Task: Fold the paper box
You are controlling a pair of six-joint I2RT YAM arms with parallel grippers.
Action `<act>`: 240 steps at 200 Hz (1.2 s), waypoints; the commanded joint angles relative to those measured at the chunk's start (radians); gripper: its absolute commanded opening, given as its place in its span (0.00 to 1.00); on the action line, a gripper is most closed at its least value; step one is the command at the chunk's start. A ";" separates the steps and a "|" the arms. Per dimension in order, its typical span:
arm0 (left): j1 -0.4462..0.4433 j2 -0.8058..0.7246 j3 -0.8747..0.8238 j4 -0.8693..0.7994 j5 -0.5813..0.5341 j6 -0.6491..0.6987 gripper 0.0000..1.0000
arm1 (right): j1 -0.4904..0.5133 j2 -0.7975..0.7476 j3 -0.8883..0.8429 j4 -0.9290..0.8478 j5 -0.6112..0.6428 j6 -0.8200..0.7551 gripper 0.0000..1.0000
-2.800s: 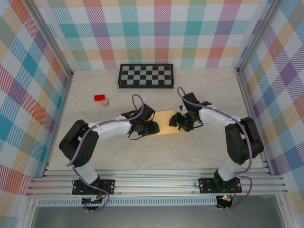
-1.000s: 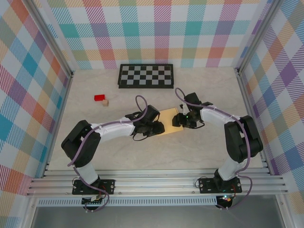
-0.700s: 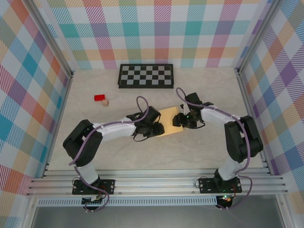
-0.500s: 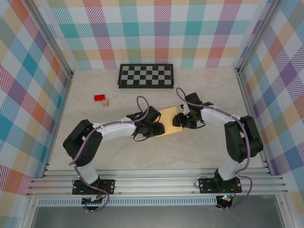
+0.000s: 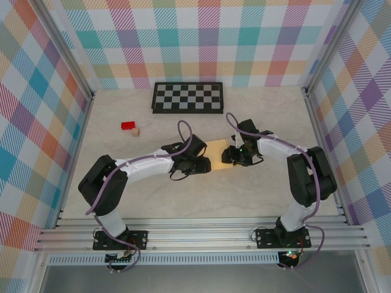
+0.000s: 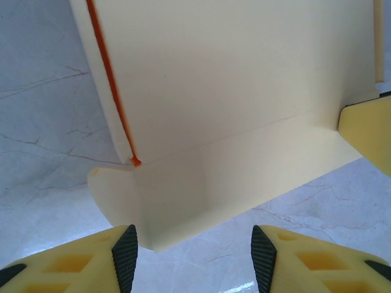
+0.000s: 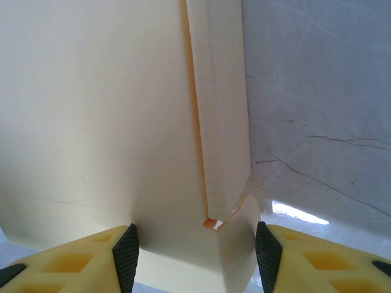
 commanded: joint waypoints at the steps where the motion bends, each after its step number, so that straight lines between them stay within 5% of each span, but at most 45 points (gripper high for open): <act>1: -0.009 0.038 0.017 0.009 0.019 0.027 0.54 | -0.007 0.009 0.028 -0.013 -0.034 0.018 0.56; 64: -0.007 0.031 0.060 -0.094 -0.079 0.125 0.57 | -0.010 0.010 0.030 -0.022 -0.034 0.009 0.56; 152: -0.007 0.042 0.051 -0.001 -0.066 0.252 0.66 | -0.014 0.012 0.039 -0.029 -0.054 -0.004 0.56; 240: -0.009 0.067 0.034 0.035 -0.031 0.203 0.69 | -0.014 0.031 0.041 -0.017 -0.087 0.014 0.56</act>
